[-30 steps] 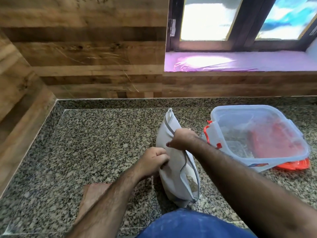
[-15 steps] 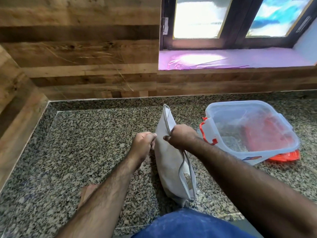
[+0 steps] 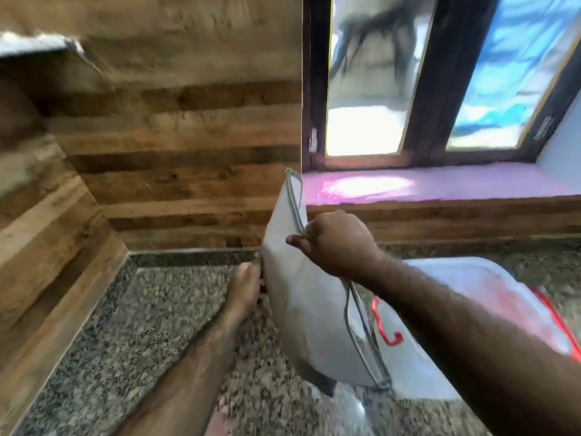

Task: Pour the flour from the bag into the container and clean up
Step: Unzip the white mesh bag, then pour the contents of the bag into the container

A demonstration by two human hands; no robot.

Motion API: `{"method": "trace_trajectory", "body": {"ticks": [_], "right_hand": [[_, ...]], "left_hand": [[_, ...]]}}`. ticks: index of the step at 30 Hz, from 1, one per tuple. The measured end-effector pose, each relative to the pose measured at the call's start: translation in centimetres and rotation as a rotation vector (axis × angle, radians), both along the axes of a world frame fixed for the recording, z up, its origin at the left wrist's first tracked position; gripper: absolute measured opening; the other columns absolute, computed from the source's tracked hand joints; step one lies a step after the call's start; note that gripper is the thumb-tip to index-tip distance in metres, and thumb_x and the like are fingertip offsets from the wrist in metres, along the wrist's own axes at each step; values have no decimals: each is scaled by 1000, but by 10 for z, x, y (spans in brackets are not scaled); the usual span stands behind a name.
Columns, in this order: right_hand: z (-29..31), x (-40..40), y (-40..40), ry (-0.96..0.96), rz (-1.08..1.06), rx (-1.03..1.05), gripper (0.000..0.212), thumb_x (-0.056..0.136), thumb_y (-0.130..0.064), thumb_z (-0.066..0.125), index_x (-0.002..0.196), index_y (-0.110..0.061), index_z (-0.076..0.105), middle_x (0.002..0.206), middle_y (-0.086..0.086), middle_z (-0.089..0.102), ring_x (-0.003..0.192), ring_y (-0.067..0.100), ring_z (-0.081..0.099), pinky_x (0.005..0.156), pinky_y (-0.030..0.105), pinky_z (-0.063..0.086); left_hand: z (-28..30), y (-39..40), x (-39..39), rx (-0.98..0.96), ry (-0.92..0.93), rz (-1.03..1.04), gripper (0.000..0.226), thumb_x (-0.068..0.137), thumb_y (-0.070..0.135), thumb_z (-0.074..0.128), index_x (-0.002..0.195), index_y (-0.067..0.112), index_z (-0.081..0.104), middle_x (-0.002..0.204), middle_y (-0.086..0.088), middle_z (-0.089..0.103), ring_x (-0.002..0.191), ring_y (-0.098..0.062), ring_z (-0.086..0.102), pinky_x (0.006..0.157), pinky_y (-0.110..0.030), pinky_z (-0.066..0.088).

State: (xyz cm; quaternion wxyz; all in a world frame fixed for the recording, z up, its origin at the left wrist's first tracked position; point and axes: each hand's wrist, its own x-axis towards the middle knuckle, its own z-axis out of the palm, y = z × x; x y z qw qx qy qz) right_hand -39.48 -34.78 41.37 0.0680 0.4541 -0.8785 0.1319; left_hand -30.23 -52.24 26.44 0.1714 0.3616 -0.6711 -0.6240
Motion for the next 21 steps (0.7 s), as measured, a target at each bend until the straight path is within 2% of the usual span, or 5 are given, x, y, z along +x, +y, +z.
{"method": "trace_trajectory", "body": {"ticks": [3,6,13,17,21], "right_hand": [[45,-8,-3,110,121,-63,59,105,-63,51,64,-21,57,57,-7,48,57,16,51,64,31,41],[81,-20,1,270,250,-145,60,106,-62,50,70,-19,70,60,-1,60,54,16,58,57,31,48],[122,-43,14,577,436,-385,60,103,-46,68,56,-26,36,52,-7,39,41,19,34,47,21,22],[132,-56,29,605,478,-465,61,104,-55,54,55,-24,33,52,-8,38,42,22,36,48,24,28],[126,-80,52,499,427,-490,66,102,-64,44,52,-20,41,47,-7,33,40,20,33,49,24,23]], "left_hand": [[51,-13,-11,201,116,37,70,96,84,43,119,25,73,118,-13,77,109,-36,72,97,-57,60],[102,-27,-15,414,212,67,71,95,78,52,131,20,74,123,-15,79,118,-39,69,96,-52,58],[152,-47,-4,228,215,5,44,81,63,80,98,23,70,84,-15,56,66,-32,49,59,-37,37],[175,-31,8,187,134,68,39,103,29,54,67,17,63,54,-4,51,42,-20,44,45,-26,34],[208,-9,17,252,187,87,48,106,33,53,62,17,63,44,2,56,25,-11,45,28,-14,31]]}}
